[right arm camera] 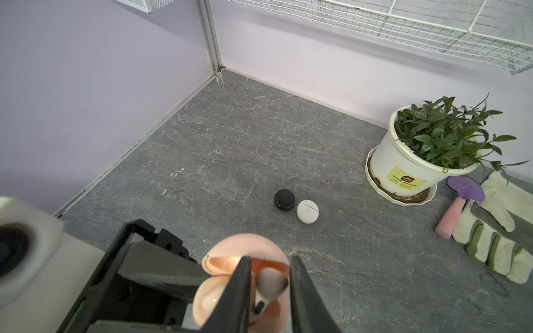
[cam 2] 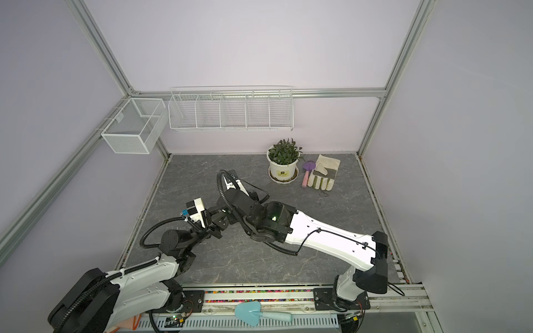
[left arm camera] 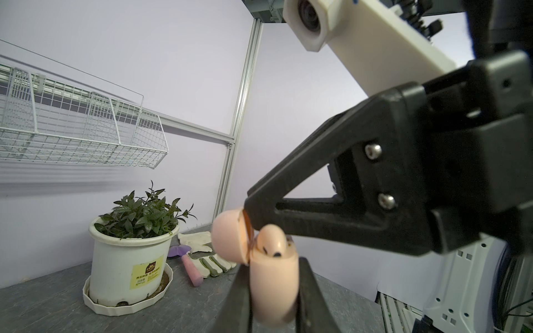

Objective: Insert wireless bluetooth earbuds into charging case
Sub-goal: Insert the wireless bluetooth earbud into the charging case.

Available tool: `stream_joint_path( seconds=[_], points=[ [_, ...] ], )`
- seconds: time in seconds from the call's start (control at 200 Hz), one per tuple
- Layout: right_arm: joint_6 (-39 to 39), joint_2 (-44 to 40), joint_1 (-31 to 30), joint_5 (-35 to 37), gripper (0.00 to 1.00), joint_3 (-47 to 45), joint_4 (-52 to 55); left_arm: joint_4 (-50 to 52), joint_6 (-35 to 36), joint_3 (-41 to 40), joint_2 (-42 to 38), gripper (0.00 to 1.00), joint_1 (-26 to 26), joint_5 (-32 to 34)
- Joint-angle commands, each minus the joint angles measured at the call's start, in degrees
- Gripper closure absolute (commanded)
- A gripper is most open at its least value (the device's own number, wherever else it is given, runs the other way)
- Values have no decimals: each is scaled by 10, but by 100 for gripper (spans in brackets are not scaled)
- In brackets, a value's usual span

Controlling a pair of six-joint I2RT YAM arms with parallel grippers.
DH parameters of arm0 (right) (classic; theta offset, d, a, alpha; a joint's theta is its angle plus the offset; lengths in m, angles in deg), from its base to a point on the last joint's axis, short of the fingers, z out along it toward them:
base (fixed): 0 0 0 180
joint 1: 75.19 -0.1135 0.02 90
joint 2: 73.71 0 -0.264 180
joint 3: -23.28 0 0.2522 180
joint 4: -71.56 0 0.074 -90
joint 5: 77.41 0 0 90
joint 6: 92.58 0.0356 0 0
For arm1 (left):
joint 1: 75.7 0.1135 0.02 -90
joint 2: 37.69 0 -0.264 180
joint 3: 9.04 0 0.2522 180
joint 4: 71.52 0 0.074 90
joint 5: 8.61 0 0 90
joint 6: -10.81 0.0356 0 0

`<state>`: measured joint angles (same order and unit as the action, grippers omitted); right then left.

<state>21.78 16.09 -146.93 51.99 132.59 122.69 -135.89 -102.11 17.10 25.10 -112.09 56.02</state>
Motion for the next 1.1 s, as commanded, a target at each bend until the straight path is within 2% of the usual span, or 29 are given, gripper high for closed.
stream_joint_path(
  seconds=[0.0,0.165,0.255,0.3,0.355,0.455,0.545,0.685,0.755,0.905,1.094],
  points=[
    [3,-15,-5,-7,65,-8,12,-29,-2,7,-7,100,0,-4],
    [-13,-28,-4,-20,52,9,23,-29,0,4,-9,100,0,-5],
    [-51,-60,7,-72,43,10,27,-19,1,1,-13,100,0,-10],
    [-68,-80,25,-129,39,10,37,-9,1,1,-15,100,0,-17],
    [-87,-105,56,-238,36,-8,32,1,-3,0,-17,100,0,-26],
    [-100,-160,117,-391,24,-90,-47,-31,-19,-4,9,100,-1,-45],
    [-95,-171,170,-520,21,-105,-61,-30,-30,3,17,100,-1,-75],
    [-88,-166,209,-631,18,-109,-52,-29,-36,10,18,100,-1,-109],
    [-85,-168,218,-645,22,-112,-38,-30,-37,10,16,100,-1,-120],
    [-112,-154,228,-570,23,-84,52,-29,-31,9,11,100,-1,-137],
    [-114,-124,228,-554,23,-68,80,-30,-29,15,8,100,-1,-148]
  ],
)
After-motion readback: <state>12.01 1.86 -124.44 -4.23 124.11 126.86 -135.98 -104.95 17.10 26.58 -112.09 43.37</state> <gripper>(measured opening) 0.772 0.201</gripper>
